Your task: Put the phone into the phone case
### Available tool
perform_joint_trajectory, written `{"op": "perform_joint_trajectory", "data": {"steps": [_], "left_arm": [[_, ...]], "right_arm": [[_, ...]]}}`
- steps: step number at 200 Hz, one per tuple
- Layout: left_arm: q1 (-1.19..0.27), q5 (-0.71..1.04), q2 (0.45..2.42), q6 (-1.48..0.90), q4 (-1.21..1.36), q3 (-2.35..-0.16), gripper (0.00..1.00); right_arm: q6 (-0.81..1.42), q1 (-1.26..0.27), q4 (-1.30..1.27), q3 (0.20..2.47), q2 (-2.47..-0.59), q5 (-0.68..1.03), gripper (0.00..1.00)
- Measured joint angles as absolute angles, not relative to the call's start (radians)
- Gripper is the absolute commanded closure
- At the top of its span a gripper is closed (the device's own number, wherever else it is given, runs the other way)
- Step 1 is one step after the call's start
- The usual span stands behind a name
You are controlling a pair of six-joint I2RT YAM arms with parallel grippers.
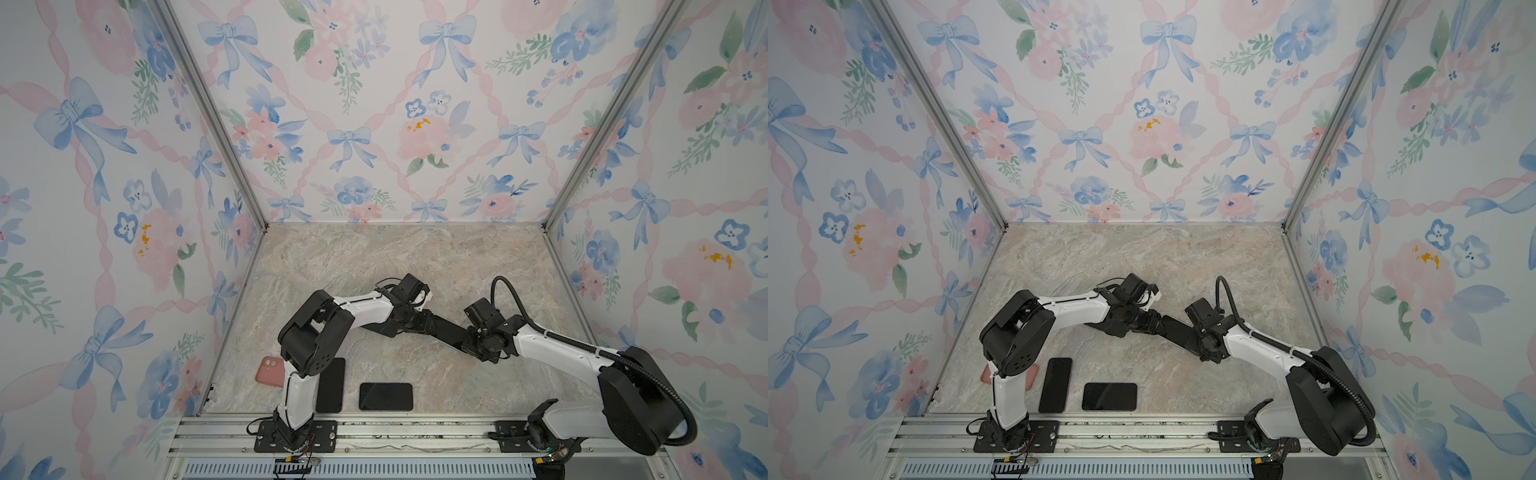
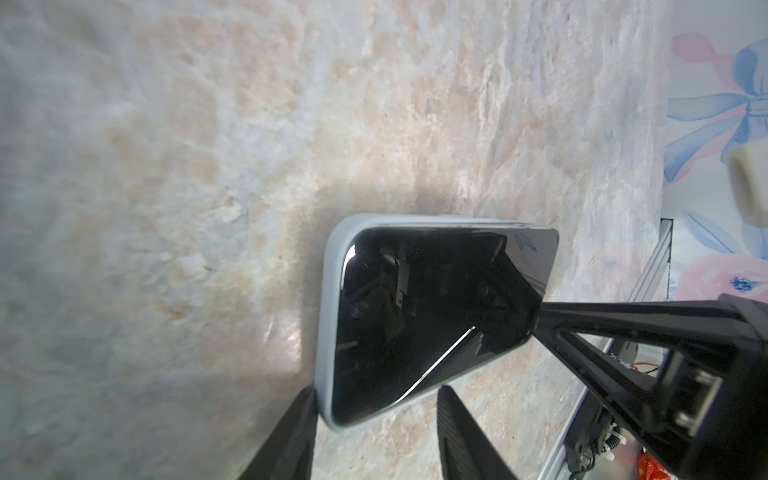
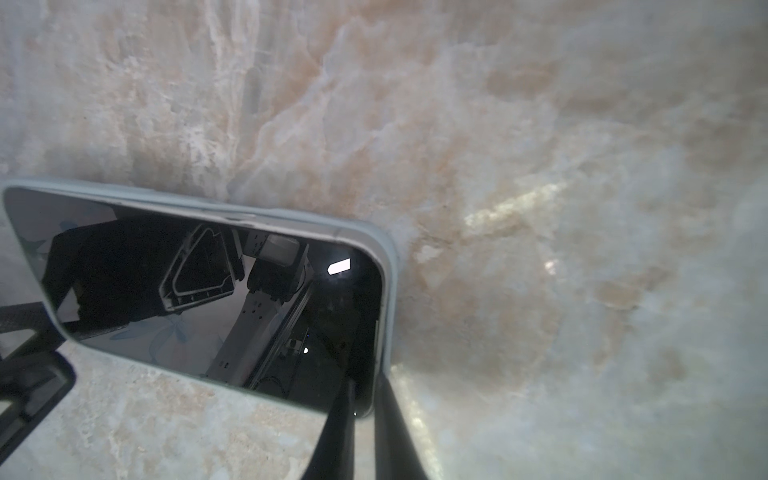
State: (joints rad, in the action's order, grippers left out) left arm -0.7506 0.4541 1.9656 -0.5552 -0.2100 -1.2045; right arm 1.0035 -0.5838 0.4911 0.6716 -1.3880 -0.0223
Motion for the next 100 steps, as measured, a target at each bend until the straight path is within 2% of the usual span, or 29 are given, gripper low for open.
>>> {"op": "perform_joint_trajectory", "data": {"steps": [41,81,100], "left_arm": [[-0.750,0.453,1.965,-0.555,-0.209,-1.205,0.51],[-0.742,0.492,1.956,-0.555,-0.160,-1.175,0.39],[-0.727,0.502,1.928,-0.558,-0.147,-1.138,0.36]], "right_arm": [[0.977,-0.595,0.514,0.686,-1.369,-0.039,0.84],[0.874,-0.608,0.582,0.755,-1.341,-0.039,0.71],[0.810,-0.591,0.593,0.799,-1.310,-0.046,0.65]]}}
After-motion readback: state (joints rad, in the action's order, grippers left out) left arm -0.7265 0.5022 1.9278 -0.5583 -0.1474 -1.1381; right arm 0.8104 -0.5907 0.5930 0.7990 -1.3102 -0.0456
